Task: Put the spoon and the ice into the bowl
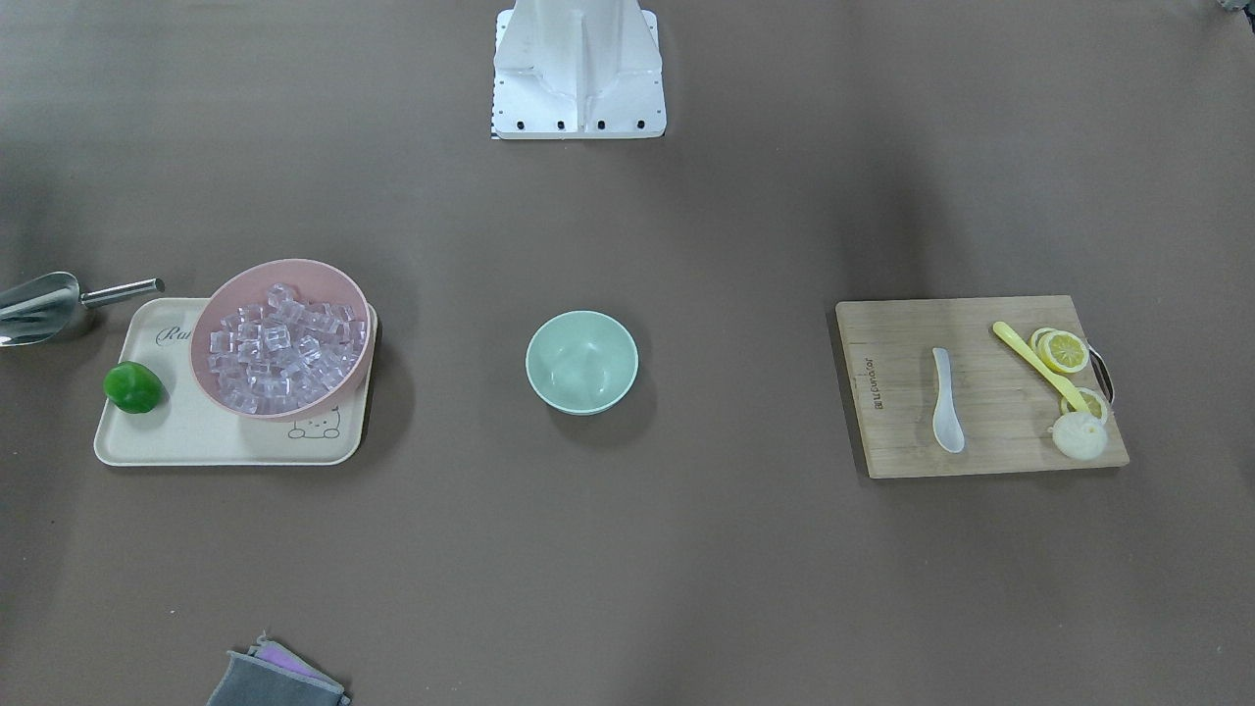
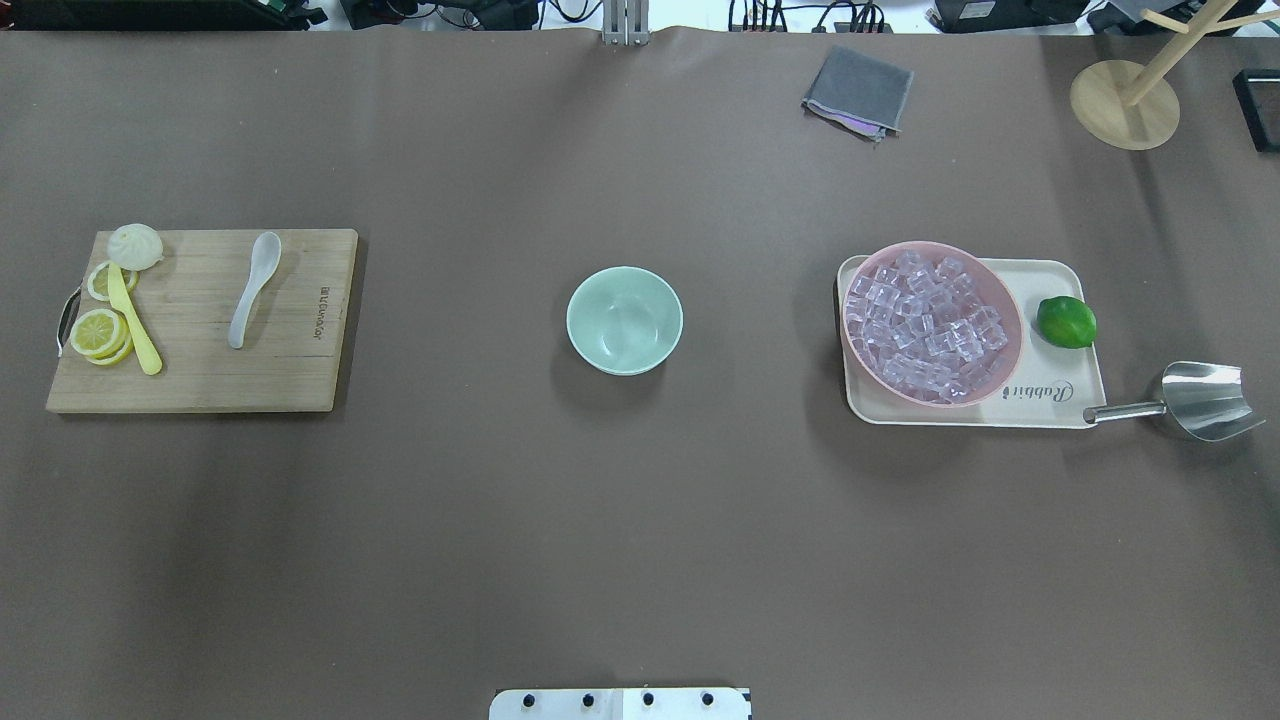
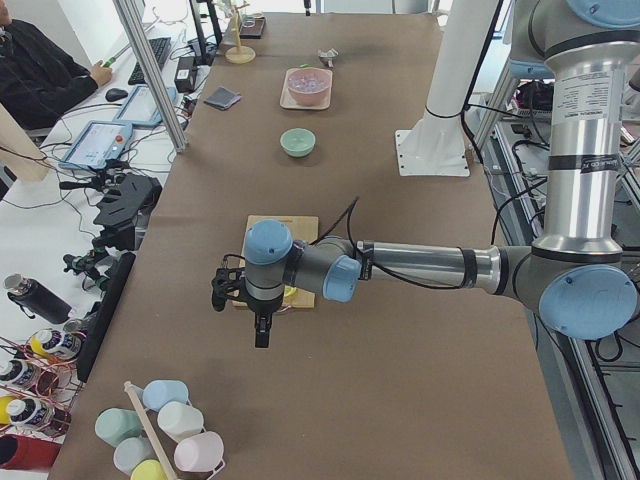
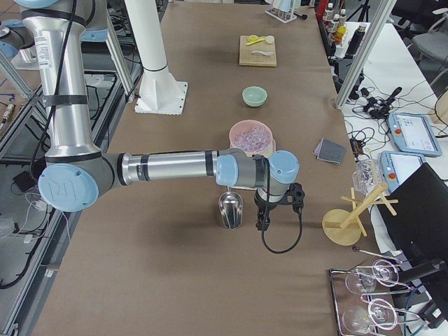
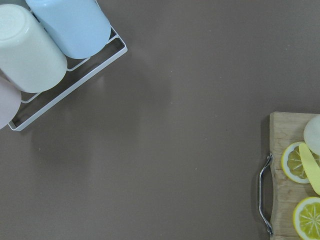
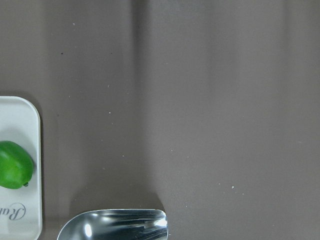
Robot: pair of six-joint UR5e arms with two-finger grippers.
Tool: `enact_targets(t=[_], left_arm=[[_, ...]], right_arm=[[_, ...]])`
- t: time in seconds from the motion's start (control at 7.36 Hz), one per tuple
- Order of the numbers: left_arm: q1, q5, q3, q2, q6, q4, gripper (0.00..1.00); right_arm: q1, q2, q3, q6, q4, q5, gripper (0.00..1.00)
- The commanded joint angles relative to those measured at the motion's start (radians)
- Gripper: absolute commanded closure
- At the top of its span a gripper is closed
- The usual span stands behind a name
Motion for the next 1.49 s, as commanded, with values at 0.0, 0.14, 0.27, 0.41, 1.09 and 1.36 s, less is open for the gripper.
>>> enact_targets(t=[0.0,0.14,0.27,0.41,1.09,1.36], left_arm=[[0.0,0.001,0.001,0.0,0.0,-0.001,0.02],[0.002,0.001,0.004,0.0,0.0,0.001,0.02],[0.0,0.0,0.001,0.0,0.0,0.001,0.02],[0.002,-0.002,0.001,0.0,-0.002,0.001,0.02],[0.003,0.001,0.003,-0.008,-0.006,0.002,0.02],[0.003,-0.006,-0.017,-0.011,-0.003,-0.008,0.02]], right_arm=[[0.0,0.0,0.004,-0.001,0.0,0.001,0.0],[0.0,-0.001,0.004,-0.001,0.0,0.002,0.0],[0.0,-0.001,0.003,-0.001,0.0,0.001,0.0],[0.0,-0.003,0.004,-0.001,0.0,0.001,0.0],[0.0,-0.003,0.004,-0.001,0.0,-0.001,0.0],[0.0,0.0,0.007,-0.001,0.002,-0.004,0.0]])
